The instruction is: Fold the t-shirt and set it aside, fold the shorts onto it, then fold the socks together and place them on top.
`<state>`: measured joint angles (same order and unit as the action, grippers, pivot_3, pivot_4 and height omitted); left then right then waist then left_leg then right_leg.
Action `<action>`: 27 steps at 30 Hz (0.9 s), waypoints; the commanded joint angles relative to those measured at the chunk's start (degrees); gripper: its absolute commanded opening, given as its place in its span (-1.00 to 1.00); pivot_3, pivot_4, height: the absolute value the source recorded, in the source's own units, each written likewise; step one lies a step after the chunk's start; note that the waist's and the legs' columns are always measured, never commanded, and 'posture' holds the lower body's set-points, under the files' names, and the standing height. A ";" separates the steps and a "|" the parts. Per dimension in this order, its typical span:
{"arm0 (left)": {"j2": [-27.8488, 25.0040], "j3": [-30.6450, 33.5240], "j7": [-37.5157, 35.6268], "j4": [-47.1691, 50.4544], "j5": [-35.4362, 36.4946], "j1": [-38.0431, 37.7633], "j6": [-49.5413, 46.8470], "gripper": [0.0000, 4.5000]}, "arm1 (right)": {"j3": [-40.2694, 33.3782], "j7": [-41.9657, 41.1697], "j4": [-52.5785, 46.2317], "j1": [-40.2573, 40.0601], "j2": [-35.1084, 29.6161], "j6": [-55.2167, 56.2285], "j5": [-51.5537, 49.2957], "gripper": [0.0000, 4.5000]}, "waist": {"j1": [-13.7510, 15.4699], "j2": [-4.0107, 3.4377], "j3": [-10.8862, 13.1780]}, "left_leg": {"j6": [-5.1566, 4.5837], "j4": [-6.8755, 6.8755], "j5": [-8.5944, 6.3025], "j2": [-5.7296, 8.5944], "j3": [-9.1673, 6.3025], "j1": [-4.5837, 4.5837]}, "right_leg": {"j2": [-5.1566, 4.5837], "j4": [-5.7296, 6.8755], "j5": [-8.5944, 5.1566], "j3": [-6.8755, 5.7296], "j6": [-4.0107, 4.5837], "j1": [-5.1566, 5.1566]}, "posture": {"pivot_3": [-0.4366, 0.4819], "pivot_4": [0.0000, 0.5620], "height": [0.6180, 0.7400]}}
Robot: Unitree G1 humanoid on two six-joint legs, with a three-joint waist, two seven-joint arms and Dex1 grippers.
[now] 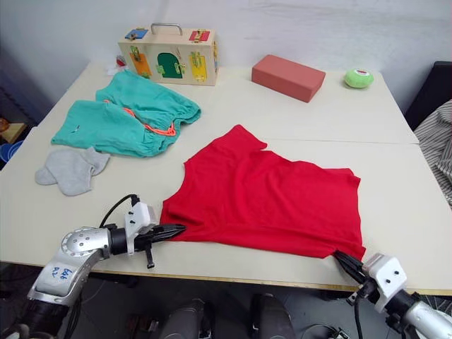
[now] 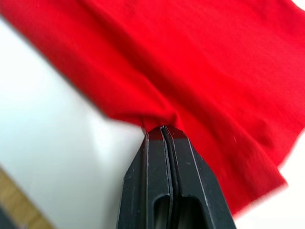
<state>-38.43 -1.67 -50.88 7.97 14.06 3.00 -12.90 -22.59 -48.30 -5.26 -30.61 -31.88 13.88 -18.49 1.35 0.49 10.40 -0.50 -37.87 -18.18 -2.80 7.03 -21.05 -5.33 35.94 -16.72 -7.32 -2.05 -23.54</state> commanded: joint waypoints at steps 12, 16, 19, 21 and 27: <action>-4.07 4.91 -5.67 -3.73 2.82 -1.28 3.91 -0.99 | -10.17 -5.72 2.00 -2.33 -3.12 -2.76 -10.30 -1.00 | -0.20 -0.29 -0.45 | -0.11 0.39 0.13 0.00 0.03 0.08 | 0.04 0.00 -0.18 0.03 0.14 -0.13 | -0.05 -0.47 1.00; -3.24 6.45 -6.87 -0.11 8.33 -0.07 -0.54 -0.99 | -7.72 -5.86 -2.26 -0.68 -2.63 -5.36 -11.27 -1.00 | -0.06 -0.27 -0.40 | -0.15 0.55 0.24 0.02 0.03 0.07 | 0.04 -0.01 -0.19 0.01 0.15 -0.19 | -0.05 -0.47 1.00; -1.77 5.42 -5.07 0.78 8.02 1.20 -2.13 -0.99 | -3.35 -5.81 -3.69 0.74 -1.59 -5.30 -8.38 -1.00 | 0.13 -0.20 -0.36 | -0.14 0.55 0.24 0.04 0.00 0.04 | 0.03 -0.04 -0.17 0.01 0.11 -0.19 | -0.05 -0.47 1.00; -0.60 4.26 -3.58 1.59 7.01 1.73 -3.11 -0.99 | -0.76 -4.04 -3.52 2.26 -0.46 -5.00 -5.94 -1.00 | 0.15 -0.19 -0.36 | -0.15 0.53 0.24 0.07 -0.01 0.01 | 0.02 -0.05 -0.16 0.01 0.09 -0.19 | -0.05 -0.47 1.00; 4.48 0.80 2.63 -1.02 2.70 4.73 -4.29 -0.99 | 2.02 0.10 4.36 6.94 1.87 -2.22 -0.62 -1.00 | 0.08 -0.13 -0.33 | -0.16 0.49 0.25 0.12 0.01 0.01 | 0.02 -0.06 -0.12 0.01 0.02 -0.15 | -0.05 -0.47 1.00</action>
<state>-34.12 -1.06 -49.62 7.66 17.73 6.90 -17.48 -20.17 -49.12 -3.24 -23.07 -30.10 11.29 -20.24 1.43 0.37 10.07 -0.66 -37.38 -17.93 -2.70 7.04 -21.04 -5.31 35.88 -16.84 -7.31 -2.03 -23.70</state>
